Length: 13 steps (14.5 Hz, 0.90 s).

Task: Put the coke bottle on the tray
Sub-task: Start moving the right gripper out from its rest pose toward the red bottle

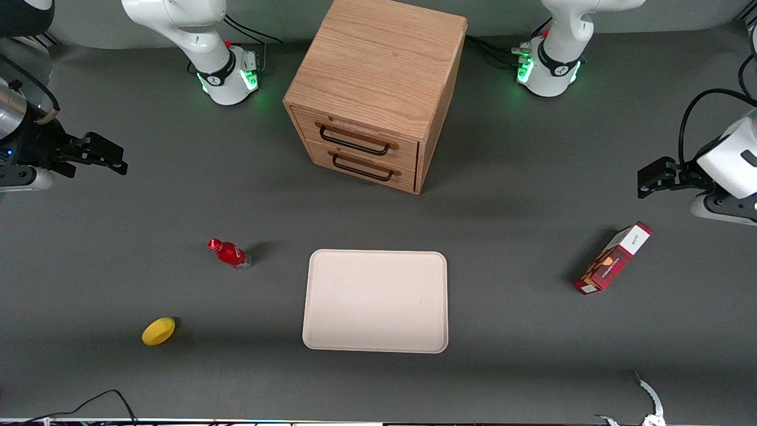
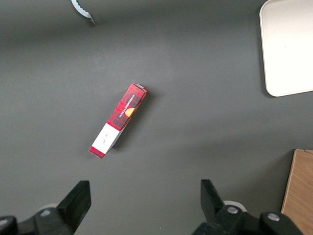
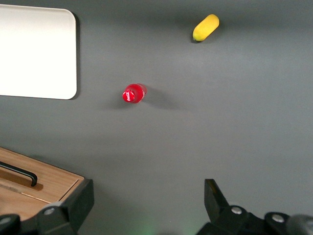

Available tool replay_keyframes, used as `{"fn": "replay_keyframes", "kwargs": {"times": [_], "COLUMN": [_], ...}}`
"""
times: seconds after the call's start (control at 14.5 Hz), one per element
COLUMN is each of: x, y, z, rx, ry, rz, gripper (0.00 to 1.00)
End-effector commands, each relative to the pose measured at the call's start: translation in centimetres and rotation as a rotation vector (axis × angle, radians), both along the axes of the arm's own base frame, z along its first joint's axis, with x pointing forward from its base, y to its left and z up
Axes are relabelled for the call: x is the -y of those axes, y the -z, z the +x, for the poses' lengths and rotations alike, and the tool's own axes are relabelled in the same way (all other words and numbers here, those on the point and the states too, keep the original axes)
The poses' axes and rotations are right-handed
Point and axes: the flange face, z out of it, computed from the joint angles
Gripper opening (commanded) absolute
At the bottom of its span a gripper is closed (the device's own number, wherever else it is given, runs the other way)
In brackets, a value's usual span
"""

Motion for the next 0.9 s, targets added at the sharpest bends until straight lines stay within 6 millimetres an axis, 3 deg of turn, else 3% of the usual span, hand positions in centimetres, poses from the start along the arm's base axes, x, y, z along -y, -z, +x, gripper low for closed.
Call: {"fn": "replay_keyframes", "kwargs": {"times": [0.0,0.83], "x": [0.2,-0.3], "y": [-0.1,0.8], "z": [-0.6,1.1], "rx": [-0.006,-0.042], "ry": [-0.004,-0.011], "rz": [0.019,0.033], "gripper": [1.00,1.00]}}
